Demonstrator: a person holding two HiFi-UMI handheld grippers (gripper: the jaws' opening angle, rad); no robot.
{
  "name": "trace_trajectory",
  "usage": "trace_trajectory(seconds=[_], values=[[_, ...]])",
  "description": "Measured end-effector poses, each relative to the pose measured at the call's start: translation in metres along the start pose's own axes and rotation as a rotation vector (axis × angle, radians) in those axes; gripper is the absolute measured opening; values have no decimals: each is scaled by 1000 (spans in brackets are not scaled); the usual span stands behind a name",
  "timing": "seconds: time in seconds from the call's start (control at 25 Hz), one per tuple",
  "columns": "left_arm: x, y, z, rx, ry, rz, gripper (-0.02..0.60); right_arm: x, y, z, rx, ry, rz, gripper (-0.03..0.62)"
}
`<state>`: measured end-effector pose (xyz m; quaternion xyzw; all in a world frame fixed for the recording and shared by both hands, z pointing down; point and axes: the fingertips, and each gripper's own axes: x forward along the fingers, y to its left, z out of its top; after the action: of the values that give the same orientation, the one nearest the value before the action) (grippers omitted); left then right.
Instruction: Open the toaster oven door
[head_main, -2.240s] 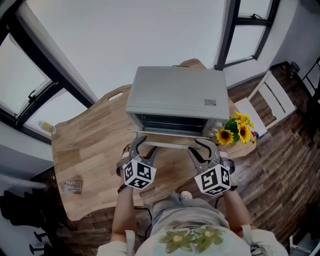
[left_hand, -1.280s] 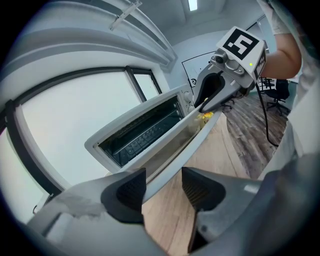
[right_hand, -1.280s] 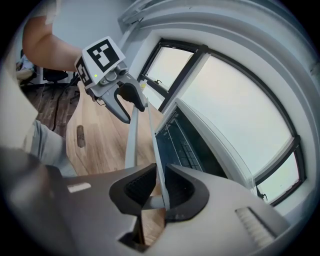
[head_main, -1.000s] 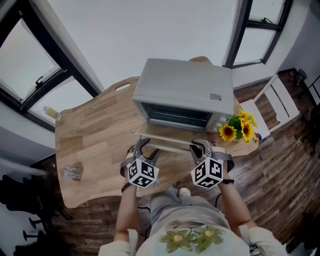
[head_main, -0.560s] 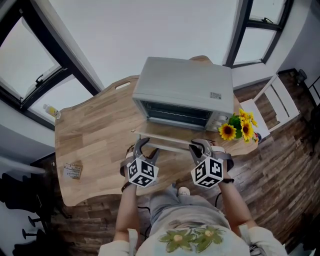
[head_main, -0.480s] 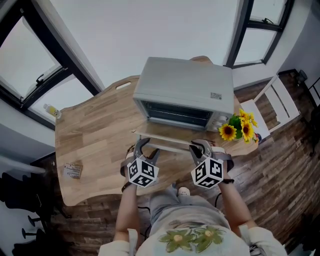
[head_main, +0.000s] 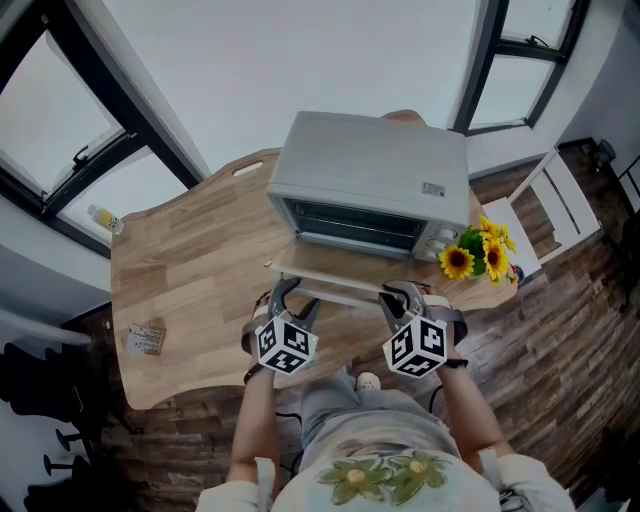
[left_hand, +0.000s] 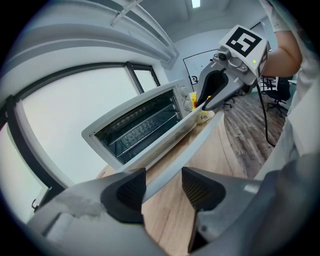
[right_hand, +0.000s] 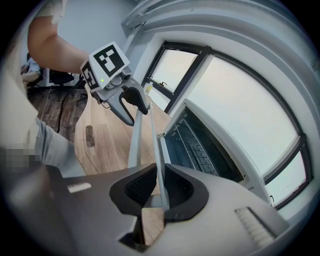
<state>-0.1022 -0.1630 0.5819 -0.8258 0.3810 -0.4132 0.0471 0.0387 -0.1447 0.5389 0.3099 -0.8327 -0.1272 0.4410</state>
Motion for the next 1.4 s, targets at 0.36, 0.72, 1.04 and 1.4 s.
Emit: trace_trajectory(seconds=[0.36, 0.72, 1.04, 1.4], values=[[0, -7, -8, -6, 13, -12, 235, 1, 10, -3, 9, -1, 26, 51], [1, -14, -16, -14, 22, -29, 235, 2, 19, -7, 25, 2, 43, 52], [3, -20, -24, -20, 27, -53, 235, 4, 28, -10, 42, 13, 52, 58], [4, -25, -30, -23, 28, -67, 235, 6, 35, -13, 49, 29, 56, 61]])
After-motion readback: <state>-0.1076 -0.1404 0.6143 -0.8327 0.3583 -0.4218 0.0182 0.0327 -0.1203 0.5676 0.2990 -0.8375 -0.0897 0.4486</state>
